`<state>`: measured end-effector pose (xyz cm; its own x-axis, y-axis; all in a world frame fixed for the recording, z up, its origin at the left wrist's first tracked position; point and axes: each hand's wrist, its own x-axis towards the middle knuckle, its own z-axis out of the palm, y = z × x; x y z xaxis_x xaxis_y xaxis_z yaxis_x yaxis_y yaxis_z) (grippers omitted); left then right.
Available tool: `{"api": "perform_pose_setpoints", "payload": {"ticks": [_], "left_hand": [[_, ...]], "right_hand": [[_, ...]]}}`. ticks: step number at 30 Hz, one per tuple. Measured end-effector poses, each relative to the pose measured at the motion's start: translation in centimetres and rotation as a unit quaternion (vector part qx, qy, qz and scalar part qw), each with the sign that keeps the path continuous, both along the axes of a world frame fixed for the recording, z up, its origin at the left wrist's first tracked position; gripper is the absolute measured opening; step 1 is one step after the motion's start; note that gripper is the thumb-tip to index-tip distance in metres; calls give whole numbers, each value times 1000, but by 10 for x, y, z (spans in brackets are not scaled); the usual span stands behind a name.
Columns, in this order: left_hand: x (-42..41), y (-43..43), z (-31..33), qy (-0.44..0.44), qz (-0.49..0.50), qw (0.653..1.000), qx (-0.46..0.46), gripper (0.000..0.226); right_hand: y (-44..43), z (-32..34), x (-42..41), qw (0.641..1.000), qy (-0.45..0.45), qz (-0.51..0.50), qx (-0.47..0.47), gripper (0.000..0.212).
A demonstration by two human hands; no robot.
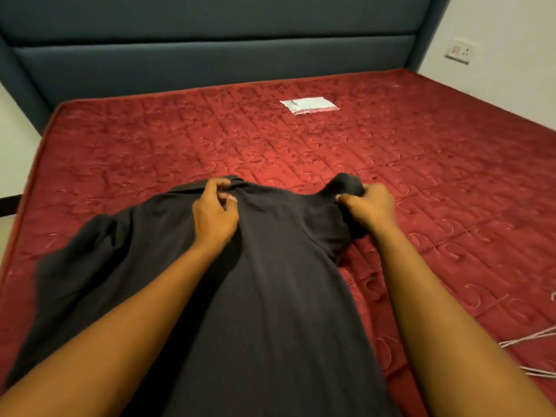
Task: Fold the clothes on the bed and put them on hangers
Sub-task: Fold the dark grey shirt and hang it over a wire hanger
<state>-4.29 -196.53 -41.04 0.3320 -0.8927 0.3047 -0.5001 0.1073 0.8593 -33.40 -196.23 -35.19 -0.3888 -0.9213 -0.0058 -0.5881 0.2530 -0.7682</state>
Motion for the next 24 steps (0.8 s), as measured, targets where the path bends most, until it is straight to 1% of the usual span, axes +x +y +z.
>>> {"api": "perform_pose_setpoints", "payload": {"ticks": [1,2,3,4,5,6,7,8,9,10,11,13,15,17,18,21,24], "left_hand": [[-7,11,3,100,-6,994,31,20],[-14,22,10,218,-19,972,83,13],[-20,29,14,334,-36,931,145,12],[-22,32,16,413,-51,886,205,24],[-24,38,19,459,-62,850,250,41],[-24,41,18,489,-61,825,277,57],[-22,45,16,516,-53,806,285,70],[-21,48,12,532,-40,795,288,79],[-19,49,8,552,-34,784,281,84],[-18,52,4,557,-34,783,276,84],[-16,52,3,554,-35,787,270,79],[-17,58,-4,511,-17,816,270,60],[-25,72,-8,472,6,841,265,55],[-38,91,-3,436,26,862,259,47],[-42,97,0,428,25,866,256,45],[-48,103,1,440,-15,853,281,51],[-52,100,-1,423,-27,852,307,53]], "right_hand": [[2,12,17,999,16,29,-26,25],[6,28,32,996,-36,75,-43,30],[13,45,48,981,-139,125,-45,33],[22,57,60,955,-243,165,-24,34],[31,61,66,936,-304,179,-8,33],[40,56,66,939,-300,168,3,33],[51,40,61,959,-249,136,4,34],[67,24,52,979,-174,104,10,39],[80,-2,39,989,-117,85,30,50],[103,-22,29,992,-89,68,59,56],[123,-39,22,992,-76,61,79,57],[170,-54,11,994,-82,28,69,44],[206,-62,3,995,-87,13,48,41],[233,-68,-6,994,-76,20,74,42],[244,-70,-9,993,-66,26,90,40],[278,-74,-21,991,-35,39,123,32],[307,-70,-34,988,-35,67,132,24]]}}
